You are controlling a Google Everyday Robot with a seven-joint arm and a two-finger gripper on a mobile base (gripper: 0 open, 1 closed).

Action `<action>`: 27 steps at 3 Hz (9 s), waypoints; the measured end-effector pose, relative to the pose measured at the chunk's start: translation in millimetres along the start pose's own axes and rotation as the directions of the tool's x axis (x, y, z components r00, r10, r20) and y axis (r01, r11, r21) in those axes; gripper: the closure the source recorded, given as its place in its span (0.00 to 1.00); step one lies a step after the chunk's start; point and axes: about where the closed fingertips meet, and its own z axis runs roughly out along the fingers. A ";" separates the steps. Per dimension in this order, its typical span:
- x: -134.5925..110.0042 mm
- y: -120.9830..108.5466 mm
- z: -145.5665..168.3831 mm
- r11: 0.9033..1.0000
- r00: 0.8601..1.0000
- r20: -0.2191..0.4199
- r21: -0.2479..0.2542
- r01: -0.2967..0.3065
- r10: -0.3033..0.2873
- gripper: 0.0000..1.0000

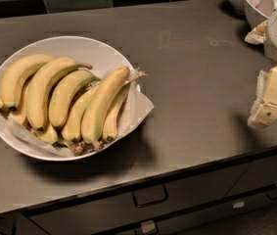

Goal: Pick banana from white bowl

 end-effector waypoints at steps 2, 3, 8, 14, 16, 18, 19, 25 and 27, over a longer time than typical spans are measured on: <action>-6.7 0.3 1.0 1.000 1.000 0.002 0.000 0.014 -0.014 0.00; -43.1 5.9 16.0 0.992 0.993 0.008 -0.042 0.117 -0.117 0.00; -204.7 34.4 9.8 0.815 0.815 0.074 -0.049 0.578 -0.574 0.00; -254.6 39.9 65.8 0.725 0.751 0.180 -0.197 0.660 -0.635 0.49; -254.9 38.7 70.6 0.722 0.753 0.179 -0.211 0.659 -0.634 0.51; -255.5 37.6 74.5 0.718 0.751 0.180 -0.220 0.660 -0.635 0.52; -254.7 36.6 77.3 0.718 0.753 0.180 -0.226 0.658 -0.633 0.51; -269.9 34.2 57.3 0.746 0.755 0.153 -0.122 0.655 -0.638 1.00; -274.8 45.0 1.7 0.766 0.764 0.070 -0.001 0.642 -0.641 1.00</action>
Offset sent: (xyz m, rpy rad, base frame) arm 0.0037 0.0180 -0.0049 -0.0068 0.0164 0.0433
